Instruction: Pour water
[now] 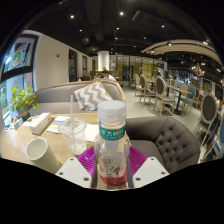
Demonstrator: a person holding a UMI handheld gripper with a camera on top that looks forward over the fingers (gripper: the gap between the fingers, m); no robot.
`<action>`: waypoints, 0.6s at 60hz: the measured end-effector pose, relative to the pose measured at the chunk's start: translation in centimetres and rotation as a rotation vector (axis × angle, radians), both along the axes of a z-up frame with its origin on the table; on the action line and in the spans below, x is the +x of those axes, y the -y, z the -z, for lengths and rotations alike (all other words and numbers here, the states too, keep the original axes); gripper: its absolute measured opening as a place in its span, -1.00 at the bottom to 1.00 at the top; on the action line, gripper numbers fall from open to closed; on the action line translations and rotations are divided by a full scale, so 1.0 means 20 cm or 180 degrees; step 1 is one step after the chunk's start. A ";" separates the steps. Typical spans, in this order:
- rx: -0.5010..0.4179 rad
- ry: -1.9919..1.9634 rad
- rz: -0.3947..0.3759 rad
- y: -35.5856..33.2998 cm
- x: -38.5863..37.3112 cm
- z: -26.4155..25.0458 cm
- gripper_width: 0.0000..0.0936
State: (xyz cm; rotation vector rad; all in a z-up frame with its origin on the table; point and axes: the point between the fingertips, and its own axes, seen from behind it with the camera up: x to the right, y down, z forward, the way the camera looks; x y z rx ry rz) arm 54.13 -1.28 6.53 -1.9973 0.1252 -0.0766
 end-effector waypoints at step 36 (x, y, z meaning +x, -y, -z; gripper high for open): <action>-0.0531 -0.0170 0.0164 0.21 -0.02 0.15 0.83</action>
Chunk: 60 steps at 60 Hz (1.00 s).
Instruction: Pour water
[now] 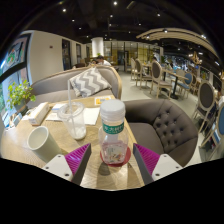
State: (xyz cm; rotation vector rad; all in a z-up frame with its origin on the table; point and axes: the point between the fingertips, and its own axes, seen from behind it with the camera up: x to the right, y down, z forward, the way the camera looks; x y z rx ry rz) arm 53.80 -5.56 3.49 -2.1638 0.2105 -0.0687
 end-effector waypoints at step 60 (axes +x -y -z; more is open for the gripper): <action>-0.0089 0.0251 0.0489 1.29 -0.65 -1.07 0.82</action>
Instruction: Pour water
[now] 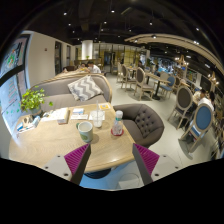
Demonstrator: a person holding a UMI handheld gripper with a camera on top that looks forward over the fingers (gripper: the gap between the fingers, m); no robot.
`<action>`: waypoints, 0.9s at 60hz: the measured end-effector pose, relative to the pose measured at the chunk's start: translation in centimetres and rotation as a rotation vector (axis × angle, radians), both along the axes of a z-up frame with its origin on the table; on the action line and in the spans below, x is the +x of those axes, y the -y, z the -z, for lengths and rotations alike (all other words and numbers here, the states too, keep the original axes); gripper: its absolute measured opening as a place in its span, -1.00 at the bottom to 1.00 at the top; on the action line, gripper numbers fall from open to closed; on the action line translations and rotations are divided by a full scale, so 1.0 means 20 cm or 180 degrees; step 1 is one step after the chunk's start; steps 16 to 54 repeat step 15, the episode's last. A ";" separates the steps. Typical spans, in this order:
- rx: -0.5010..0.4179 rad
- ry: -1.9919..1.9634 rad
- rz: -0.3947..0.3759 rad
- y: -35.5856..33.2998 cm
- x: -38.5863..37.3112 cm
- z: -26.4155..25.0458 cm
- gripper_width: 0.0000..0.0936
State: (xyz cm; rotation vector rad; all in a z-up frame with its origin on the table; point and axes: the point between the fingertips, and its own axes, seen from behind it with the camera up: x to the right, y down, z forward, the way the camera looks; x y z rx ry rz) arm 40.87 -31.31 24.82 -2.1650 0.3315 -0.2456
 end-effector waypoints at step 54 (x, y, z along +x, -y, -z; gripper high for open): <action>-0.0046 0.0082 -0.0045 0.03 0.05 -0.01 0.83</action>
